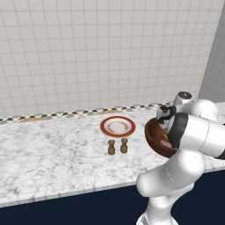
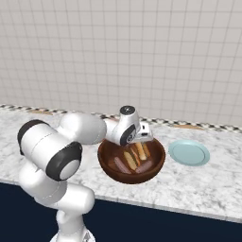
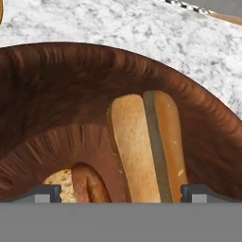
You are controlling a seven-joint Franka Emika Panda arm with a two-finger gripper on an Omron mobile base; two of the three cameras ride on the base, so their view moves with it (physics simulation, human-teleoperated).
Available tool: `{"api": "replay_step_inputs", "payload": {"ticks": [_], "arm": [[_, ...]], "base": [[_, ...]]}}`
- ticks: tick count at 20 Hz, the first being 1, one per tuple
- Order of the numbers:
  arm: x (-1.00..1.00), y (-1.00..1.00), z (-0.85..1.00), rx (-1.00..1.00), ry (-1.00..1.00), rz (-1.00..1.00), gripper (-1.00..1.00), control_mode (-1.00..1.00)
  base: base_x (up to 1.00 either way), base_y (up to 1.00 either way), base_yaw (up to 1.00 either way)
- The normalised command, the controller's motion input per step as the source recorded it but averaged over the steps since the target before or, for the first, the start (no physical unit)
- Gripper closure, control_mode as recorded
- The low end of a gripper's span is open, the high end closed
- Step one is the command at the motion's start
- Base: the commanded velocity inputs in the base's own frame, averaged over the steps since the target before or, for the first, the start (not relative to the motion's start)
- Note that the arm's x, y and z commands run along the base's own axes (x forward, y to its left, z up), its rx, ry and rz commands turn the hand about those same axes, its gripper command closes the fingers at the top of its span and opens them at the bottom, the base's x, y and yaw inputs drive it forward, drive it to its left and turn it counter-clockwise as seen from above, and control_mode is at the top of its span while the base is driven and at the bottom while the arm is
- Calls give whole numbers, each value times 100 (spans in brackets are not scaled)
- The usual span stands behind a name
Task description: Place one bun and one sausage from the bowl on each plate.
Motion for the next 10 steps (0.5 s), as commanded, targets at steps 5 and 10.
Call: {"api": "replay_step_inputs", "payload": {"ticks": [5,10], "arm": [[6,-8,0,0,-6,-4,-100,-100],[12,-17,-1,0,-1,-13,-100,-100]], "base": [[0,0,0],[0,0,0]]}}
